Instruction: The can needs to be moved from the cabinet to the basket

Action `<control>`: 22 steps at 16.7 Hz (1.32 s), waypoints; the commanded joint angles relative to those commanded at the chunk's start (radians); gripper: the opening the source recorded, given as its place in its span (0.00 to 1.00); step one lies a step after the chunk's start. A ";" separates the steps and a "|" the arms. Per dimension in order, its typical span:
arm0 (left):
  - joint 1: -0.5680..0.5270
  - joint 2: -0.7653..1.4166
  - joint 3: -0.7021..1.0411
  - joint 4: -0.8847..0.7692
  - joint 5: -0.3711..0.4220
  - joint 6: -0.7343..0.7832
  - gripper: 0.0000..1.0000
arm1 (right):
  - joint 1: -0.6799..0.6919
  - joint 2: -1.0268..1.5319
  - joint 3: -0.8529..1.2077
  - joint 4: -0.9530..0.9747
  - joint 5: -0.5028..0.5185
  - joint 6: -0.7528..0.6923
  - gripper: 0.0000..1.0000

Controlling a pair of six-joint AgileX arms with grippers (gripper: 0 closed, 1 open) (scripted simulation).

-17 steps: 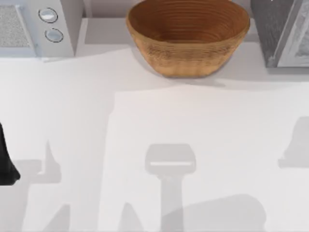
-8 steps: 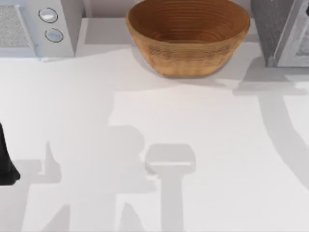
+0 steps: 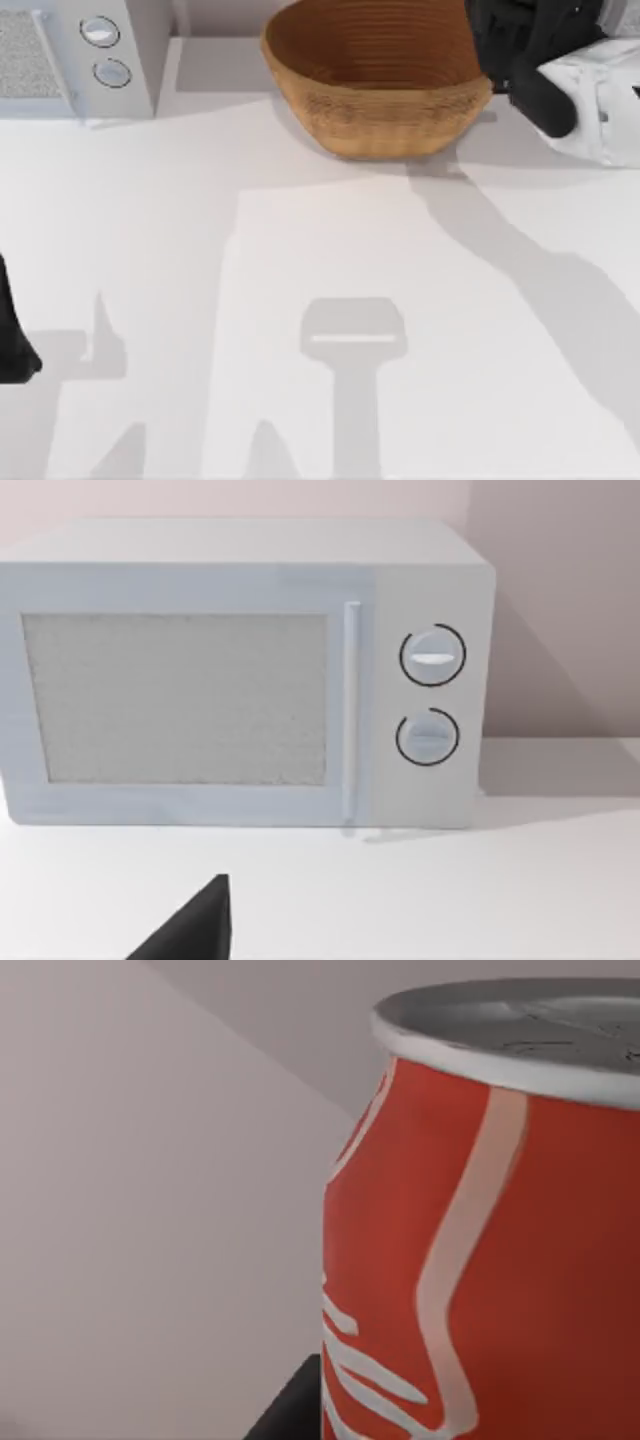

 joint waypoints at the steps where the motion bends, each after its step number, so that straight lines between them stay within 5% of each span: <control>1: 0.000 0.000 0.000 0.000 0.000 0.000 1.00 | 0.017 0.067 0.046 0.018 0.018 0.000 0.00; 21: 0.000 0.000 0.000 0.000 0.000 0.000 1.00 | 0.039 0.333 0.272 0.062 0.046 0.000 0.00; 22: 0.000 0.000 0.000 0.000 0.000 0.000 1.00 | 0.039 0.333 0.272 0.062 0.046 0.000 0.08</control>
